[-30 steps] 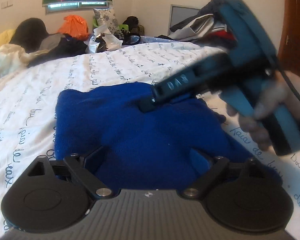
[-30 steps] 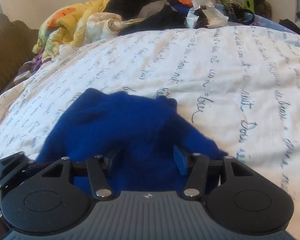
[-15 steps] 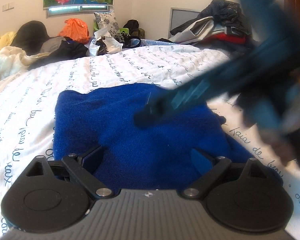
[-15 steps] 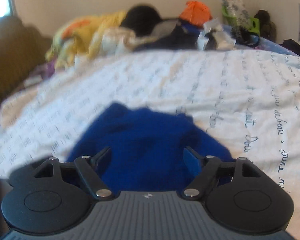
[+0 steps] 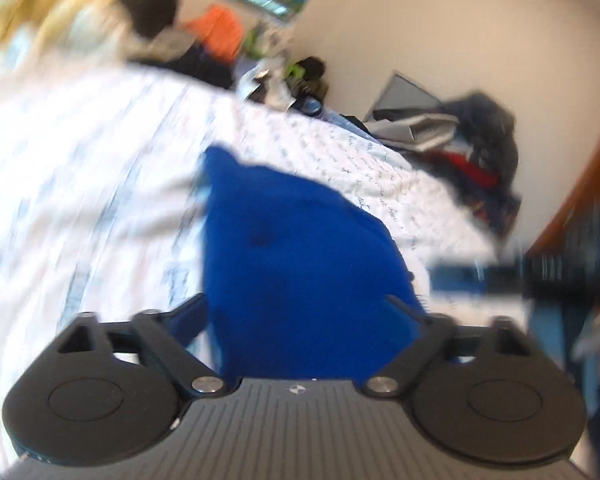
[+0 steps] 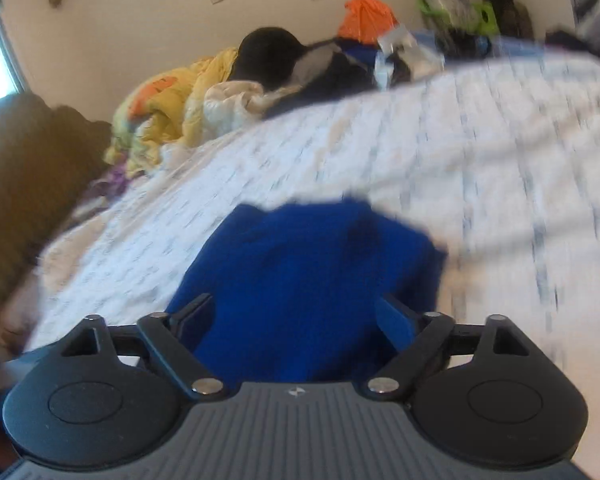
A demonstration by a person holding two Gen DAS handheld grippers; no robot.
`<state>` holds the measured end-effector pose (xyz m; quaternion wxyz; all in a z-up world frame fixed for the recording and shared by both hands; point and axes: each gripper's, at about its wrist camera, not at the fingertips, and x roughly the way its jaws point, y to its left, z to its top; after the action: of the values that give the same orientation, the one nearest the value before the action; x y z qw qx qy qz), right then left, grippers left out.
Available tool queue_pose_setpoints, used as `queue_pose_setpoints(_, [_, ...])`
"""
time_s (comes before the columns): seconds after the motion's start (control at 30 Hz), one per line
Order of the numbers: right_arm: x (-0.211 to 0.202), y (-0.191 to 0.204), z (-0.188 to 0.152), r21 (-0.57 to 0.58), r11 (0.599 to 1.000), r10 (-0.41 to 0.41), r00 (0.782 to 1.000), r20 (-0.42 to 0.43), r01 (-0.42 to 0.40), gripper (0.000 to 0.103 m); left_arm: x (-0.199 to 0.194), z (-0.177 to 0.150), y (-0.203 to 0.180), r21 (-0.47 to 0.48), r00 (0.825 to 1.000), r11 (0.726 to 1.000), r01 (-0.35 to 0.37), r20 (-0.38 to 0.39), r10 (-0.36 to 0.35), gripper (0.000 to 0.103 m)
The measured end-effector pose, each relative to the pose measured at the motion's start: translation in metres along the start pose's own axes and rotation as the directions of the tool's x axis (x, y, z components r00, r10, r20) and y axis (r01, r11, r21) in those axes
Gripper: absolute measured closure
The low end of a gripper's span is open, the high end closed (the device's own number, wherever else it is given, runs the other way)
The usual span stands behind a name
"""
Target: Fold small clothes
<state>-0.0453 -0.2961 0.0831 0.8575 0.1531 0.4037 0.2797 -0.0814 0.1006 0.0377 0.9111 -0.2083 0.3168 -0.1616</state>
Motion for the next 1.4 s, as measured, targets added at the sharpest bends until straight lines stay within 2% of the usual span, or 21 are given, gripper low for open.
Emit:
queue_pose_setpoints(0.13, [-0.001,-0.026,-0.025,0.166,0.985,0.069,0.993,-0.097,-0.052,0.015,0.013,0.003,0.016,-0.140,0.991,0.988,0.066,-0.110,-0.082,0.036])
queue_pose_setpoints(0.2, [0.004,-0.021,-0.030,0.141,0.987,0.097,0.991,-0.097,-0.082,0.015,0.020,0.003,0.016,-0.147,0.990,0.987,0.058,-0.115,-0.075,0.042])
queue_pose_setpoints(0.23, [0.007,-0.014,-0.031,0.102,0.992,0.090,0.991,-0.101,-0.080,0.030,0.022,0.005,0.015,-0.141,0.990,0.989,0.050,-0.124,-0.068,0.047])
queue_pose_setpoints(0.27, [0.012,-0.010,-0.031,0.074,0.996,0.066,0.990,-0.126,-0.057,0.054,0.024,0.008,0.015,-0.132,0.990,0.991,0.026,-0.131,-0.043,0.076])
queue_pose_setpoints(0.3, [0.017,-0.007,-0.030,0.050,0.999,0.021,0.989,-0.146,-0.014,0.091,0.023,0.008,0.017,-0.116,0.991,0.993,-0.009,-0.134,-0.007,0.091])
queue_pose_setpoints(0.47, [0.016,-0.002,-0.032,-0.085,0.996,-0.028,0.992,-0.120,0.018,0.092,0.020,0.001,0.022,-0.066,0.991,0.998,-0.011,-0.135,0.002,0.082])
queue_pose_setpoints(0.53, [0.015,-0.008,-0.032,-0.053,0.999,-0.016,0.993,-0.114,0.010,0.093,0.012,-0.001,0.014,-0.036,0.991,0.999,-0.016,-0.133,0.011,0.076])
queue_pose_setpoints(0.6, [0.013,-0.009,-0.034,-0.037,0.999,-0.002,0.994,-0.111,-0.002,0.089,0.004,-0.003,0.005,0.004,0.992,1.000,-0.027,-0.127,0.027,0.032])
queue_pose_setpoints(0.63, [0.012,-0.009,-0.033,-0.026,1.000,0.000,0.993,-0.121,-0.003,0.086,-0.002,-0.005,0.001,0.024,0.994,0.999,-0.021,-0.106,0.023,0.027])
queue_pose_setpoints(0.7, [0.004,-0.008,-0.024,0.007,1.000,-0.027,0.992,-0.123,0.028,0.078,-0.011,-0.005,-0.010,0.091,0.997,0.995,-0.030,-0.067,0.037,0.026])
queue_pose_setpoints(0.8, [-0.010,-0.004,0.001,0.001,1.000,-0.026,0.999,0.023,0.026,0.076,-0.008,-0.003,-0.033,0.209,0.999,0.978,-0.022,-0.023,0.027,0.023])
queue_pose_setpoints(0.87, [0.003,0.000,0.024,-0.012,1.000,-0.020,0.998,0.055,0.020,0.074,0.009,-0.004,-0.045,0.237,0.999,0.972,0.003,-0.043,0.008,0.022])
queue_pose_setpoints(0.97, [0.045,0.019,0.049,-0.125,0.991,-0.057,0.998,-0.010,0.055,0.072,0.039,-0.011,-0.055,0.299,0.996,0.954,0.003,-0.089,0.024,0.007])
queue_pose_setpoints(1.0, [0.064,0.024,0.053,-0.188,0.976,-0.120,0.992,-0.048,0.109,0.061,0.047,-0.014,-0.054,0.302,0.995,0.953,-0.015,-0.089,0.044,0.007])
queue_pose_setpoints(1.03, [0.088,0.024,0.054,-0.266,0.944,-0.221,0.973,-0.072,0.195,0.049,0.050,-0.016,-0.052,0.315,0.996,0.949,-0.023,-0.071,0.048,0.006])
queue_pose_setpoints(1.07, [0.101,0.020,0.052,-0.336,0.920,-0.227,0.973,-0.040,0.201,0.039,0.052,-0.018,-0.050,0.334,0.996,0.942,-0.027,-0.068,0.052,0.005])
queue_pose_setpoints(1.1, [0.105,0.014,0.055,-0.356,0.917,-0.204,0.979,-0.025,0.181,0.036,0.052,-0.018,-0.051,0.349,0.995,0.936,-0.042,-0.070,0.071,0.005])
queue_pose_setpoints(1.17, [0.108,0.004,0.070,-0.273,0.948,-0.187,0.981,-0.058,0.165,0.035,0.046,-0.018,-0.048,0.348,0.988,0.935,-0.075,-0.098,0.116,0.006])
queue_pose_setpoints(1.23, [0.109,0.010,0.075,-0.280,0.942,-0.216,0.972,-0.088,0.184,0.035,0.031,-0.017,-0.041,0.316,0.986,0.946,-0.080,-0.111,0.120,0.013])
queue_pose_setpoints(1.3, [0.098,0.023,0.073,-0.270,0.939,-0.242,0.967,-0.074,0.214,0.034,0.014,-0.014,-0.039,0.309,0.993,0.949,-0.066,-0.073,0.093,0.014])
queue_pose_setpoints(1.4, [0.074,0.044,0.061,-0.277,0.951,-0.145,0.989,-0.001,0.139,0.033,0.012,-0.009,-0.049,0.334,0.999,0.942,0.021,-0.046,-0.006,0.009])
